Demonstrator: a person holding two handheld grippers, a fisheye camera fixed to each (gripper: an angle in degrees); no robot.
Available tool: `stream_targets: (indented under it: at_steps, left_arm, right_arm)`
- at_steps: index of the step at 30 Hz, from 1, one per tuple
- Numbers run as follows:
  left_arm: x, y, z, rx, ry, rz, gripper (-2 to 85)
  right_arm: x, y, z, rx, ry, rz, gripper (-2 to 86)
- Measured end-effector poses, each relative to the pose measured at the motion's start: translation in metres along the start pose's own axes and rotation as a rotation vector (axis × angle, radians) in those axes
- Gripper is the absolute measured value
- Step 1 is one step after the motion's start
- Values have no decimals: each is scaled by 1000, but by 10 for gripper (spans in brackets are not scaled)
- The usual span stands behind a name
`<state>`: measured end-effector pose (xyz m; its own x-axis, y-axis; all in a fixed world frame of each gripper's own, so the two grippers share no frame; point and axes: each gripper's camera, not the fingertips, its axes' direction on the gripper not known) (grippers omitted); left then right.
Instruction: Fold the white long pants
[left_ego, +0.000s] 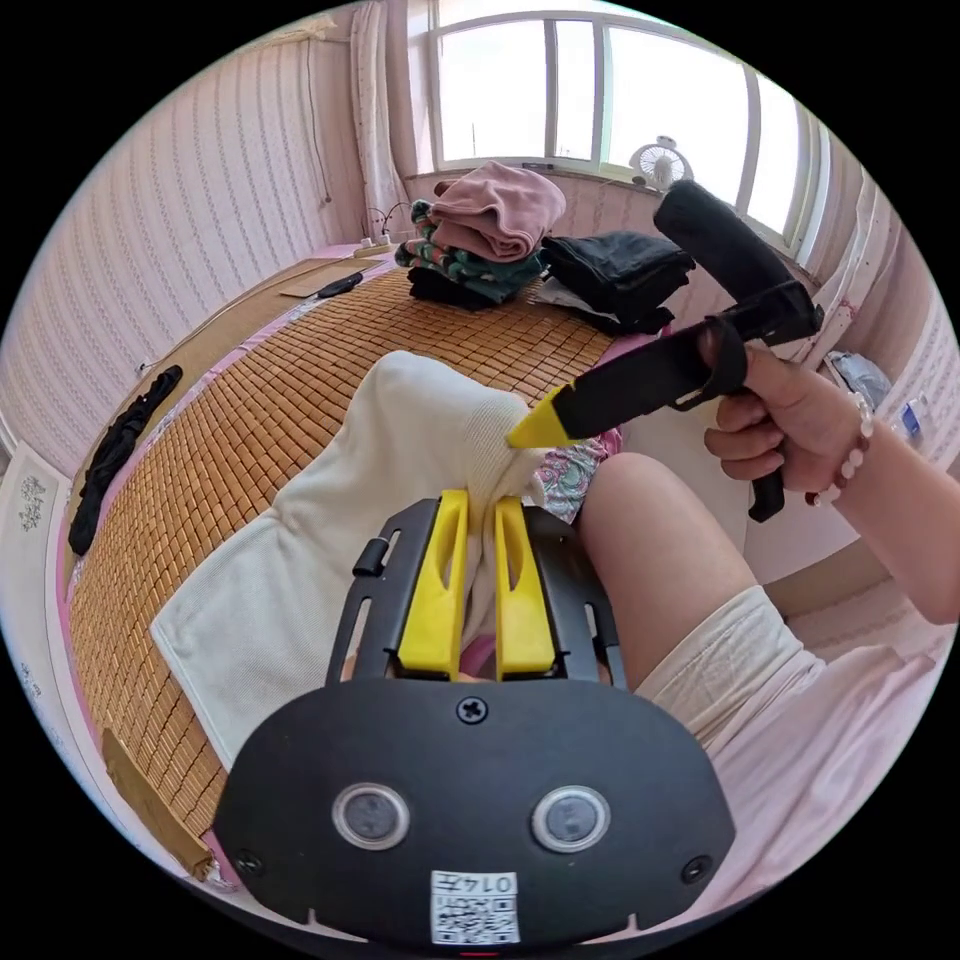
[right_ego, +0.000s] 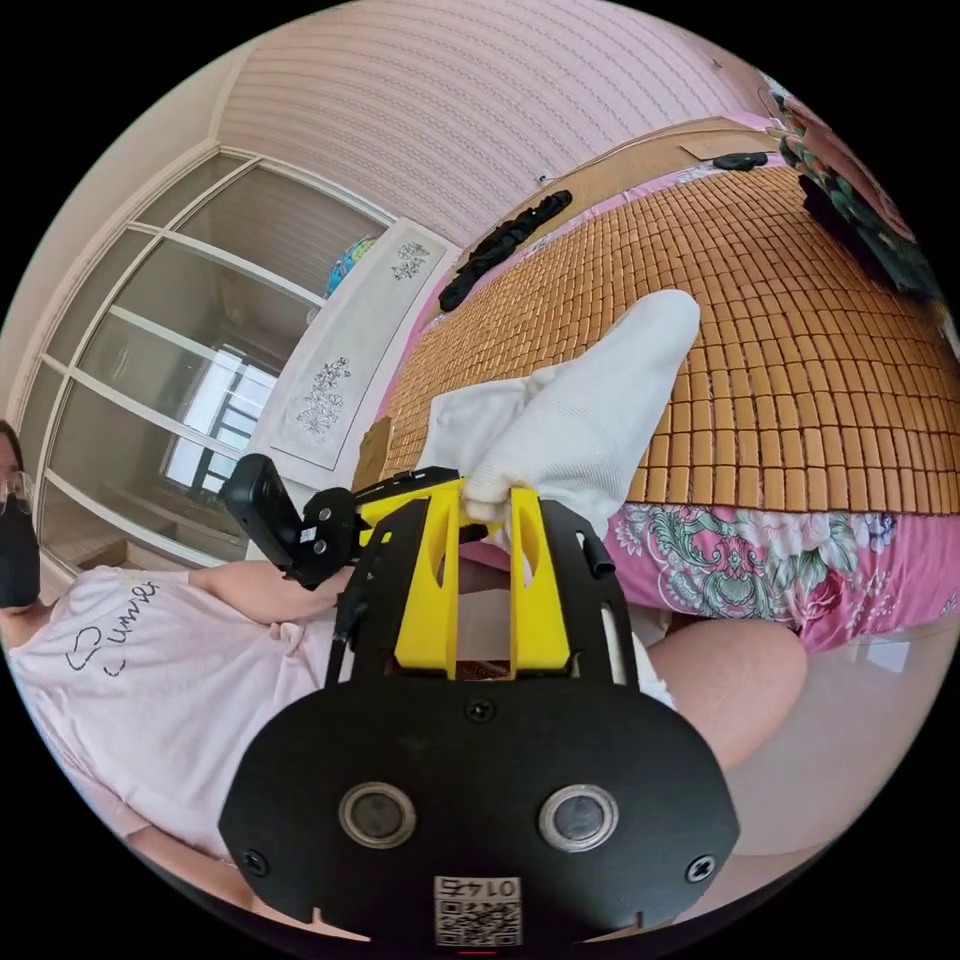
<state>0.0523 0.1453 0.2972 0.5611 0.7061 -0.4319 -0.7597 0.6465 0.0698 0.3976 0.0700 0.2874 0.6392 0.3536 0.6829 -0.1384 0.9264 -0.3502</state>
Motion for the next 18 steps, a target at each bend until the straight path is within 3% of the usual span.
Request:
stream_targets:
  at_steps: [2,7,9,13,18]
  left_arm:
    - [-11,6,-7,35,43,-27,45]
    - [-16,25,-22,52,52,9,44]
    - [-14,31,-28,56,55,27,45]
    - [-12,47,-38,36,144,99,46]
    - [-10,61,-33,9,191,151,45]
  right_arm:
    - [20,-1,-18,53,-68,59,133]
    - [42,-15,-24,165,134,162,208]
    - [55,-25,-14,151,119,203,219]
    - [78,-38,21,44,-26,269,181]
    - [77,-20,21,-11,38,244,77]
